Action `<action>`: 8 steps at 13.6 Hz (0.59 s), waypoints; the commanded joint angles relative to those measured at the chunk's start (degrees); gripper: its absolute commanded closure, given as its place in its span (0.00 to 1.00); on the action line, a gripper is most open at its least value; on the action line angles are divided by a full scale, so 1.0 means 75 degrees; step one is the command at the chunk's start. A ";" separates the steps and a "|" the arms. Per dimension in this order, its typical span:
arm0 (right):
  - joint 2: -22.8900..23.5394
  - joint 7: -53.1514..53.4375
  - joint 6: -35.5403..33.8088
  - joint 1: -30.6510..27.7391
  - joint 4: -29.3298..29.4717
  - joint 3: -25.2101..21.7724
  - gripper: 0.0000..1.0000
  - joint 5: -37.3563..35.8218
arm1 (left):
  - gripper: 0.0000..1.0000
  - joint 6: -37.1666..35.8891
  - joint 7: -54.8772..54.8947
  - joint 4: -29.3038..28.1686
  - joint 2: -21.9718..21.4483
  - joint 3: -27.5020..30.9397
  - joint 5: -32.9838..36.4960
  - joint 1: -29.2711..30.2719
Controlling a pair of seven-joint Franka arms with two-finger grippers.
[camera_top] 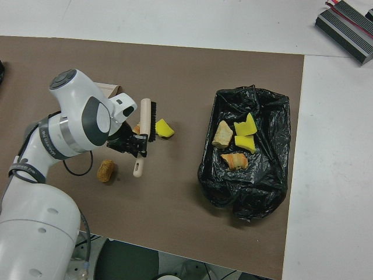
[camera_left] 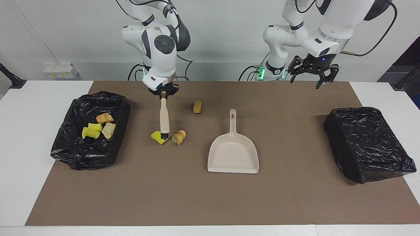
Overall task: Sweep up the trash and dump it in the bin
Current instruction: 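Lift the brush with the right gripper while the left gripper grasps the dustpan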
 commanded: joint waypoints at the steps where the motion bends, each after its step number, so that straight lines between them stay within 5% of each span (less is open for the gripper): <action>1: 0.0470 -0.1453 0.0047 -0.0856 0.0364 0.0118 1.00 -0.0764 | 0.00 0.0720 -0.1054 -0.0718 -0.0184 0.0096 -0.0074 -0.0747; 3: 0.1172 -0.1504 0.0060 -0.0940 0.0563 0.0129 1.00 -0.1011 | 0.00 0.1317 -0.1769 -0.1221 -0.0172 0.0096 -0.0295 -0.1251; 8: 0.1222 -0.1364 0.0093 -0.0788 0.0307 0.0188 1.00 0.0132 | 0.00 0.3016 -0.3190 -0.2453 0.0096 0.0096 -0.0425 -0.2332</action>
